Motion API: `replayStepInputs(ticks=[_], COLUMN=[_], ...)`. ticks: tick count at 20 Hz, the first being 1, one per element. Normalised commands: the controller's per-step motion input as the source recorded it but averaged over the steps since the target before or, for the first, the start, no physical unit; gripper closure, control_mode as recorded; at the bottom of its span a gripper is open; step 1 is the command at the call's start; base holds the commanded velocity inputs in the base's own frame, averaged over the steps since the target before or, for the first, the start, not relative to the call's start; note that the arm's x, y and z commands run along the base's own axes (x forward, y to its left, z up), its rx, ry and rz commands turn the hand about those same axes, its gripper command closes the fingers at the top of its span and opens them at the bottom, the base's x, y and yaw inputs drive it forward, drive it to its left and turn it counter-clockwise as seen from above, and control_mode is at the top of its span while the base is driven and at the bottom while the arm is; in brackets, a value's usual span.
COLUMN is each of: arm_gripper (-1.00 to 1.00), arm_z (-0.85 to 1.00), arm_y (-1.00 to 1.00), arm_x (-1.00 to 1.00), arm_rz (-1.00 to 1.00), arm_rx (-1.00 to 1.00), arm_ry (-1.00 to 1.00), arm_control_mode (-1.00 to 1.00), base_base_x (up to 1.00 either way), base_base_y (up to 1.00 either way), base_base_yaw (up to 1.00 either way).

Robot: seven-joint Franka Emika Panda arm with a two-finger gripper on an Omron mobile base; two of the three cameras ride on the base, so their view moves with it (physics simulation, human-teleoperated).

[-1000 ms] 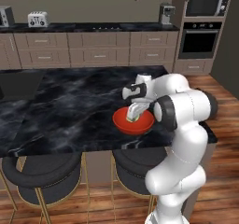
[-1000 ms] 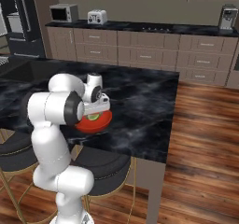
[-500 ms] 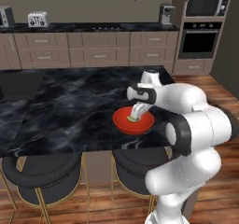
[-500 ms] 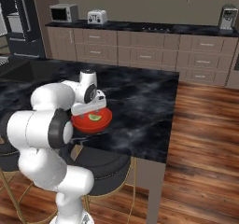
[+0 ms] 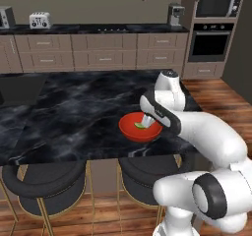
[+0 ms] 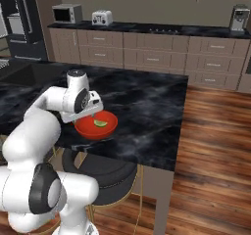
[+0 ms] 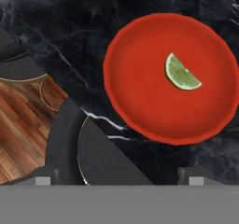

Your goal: There is a bowl on the dining counter. Grab a lemon wedge from the fridge and place it in the bowl. Then get the liquor bottle and glass cup from the cabinet and place them next to the bowl.

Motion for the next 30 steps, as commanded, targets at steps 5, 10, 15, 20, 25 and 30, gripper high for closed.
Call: replayStepInputs(ticks=[5,10,15,20,25,30], arm_gripper=[-1.0,-1.0,-1.0,-1.0,-1.0,-1.0], arm_z=[0.54,0.42,0.12,-0.02,0.07,0.09], arm_y=[0.17,0.25,0.1,0.05,0.0,-0.07], arm_x=[-0.87,-0.87,-1.0,-1.0,-1.0,-0.98], arm_rz=[-0.01,-0.05,-0.14,-0.13,-0.14,-0.09], arm_rx=[0.02,0.04,0.1,0.04,0.08,0.13], arm_ry=[-0.14,-0.13,-0.12,-0.27,-0.33,-0.21], arm_control_mode=[-1.0,-1.0,-1.0,-1.0,-1.0,-1.0], base_base_x=[0.0,0.0,0.0,0.0,0.0,0.0], base_base_y=[0.0,0.0,0.0,0.0,0.0,0.0], base_base_yaw=[0.0,0.0,0.0,0.0,0.0,0.0])
